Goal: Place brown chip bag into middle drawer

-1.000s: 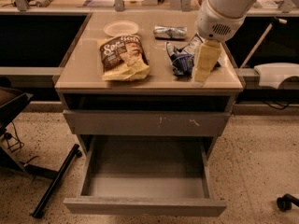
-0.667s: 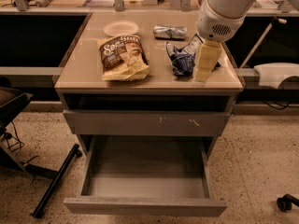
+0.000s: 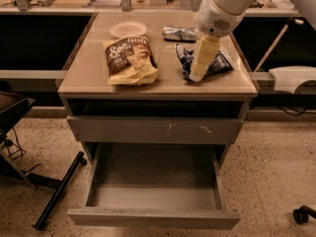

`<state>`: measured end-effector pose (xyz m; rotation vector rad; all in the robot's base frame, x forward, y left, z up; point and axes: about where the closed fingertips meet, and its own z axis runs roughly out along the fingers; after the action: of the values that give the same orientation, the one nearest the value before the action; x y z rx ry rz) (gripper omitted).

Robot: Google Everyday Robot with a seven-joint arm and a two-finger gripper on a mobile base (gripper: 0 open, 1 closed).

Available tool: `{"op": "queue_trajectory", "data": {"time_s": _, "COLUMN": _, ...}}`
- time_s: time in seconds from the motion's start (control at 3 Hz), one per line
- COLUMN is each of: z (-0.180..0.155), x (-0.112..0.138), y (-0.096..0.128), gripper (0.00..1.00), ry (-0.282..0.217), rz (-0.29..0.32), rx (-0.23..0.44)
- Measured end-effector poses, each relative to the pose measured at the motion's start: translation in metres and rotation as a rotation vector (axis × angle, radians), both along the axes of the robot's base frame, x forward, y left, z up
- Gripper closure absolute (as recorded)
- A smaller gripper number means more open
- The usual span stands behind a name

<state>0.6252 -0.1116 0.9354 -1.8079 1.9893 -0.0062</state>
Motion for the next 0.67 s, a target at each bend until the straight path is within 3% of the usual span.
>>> {"op": "queue_trajectory", "data": {"time_s": 0.67, "z": -0.005, "x": 0.086, "y": 0.083, "gripper": 0.00, "ry": -0.014, "rz": 0.111, "rx": 0.147}}
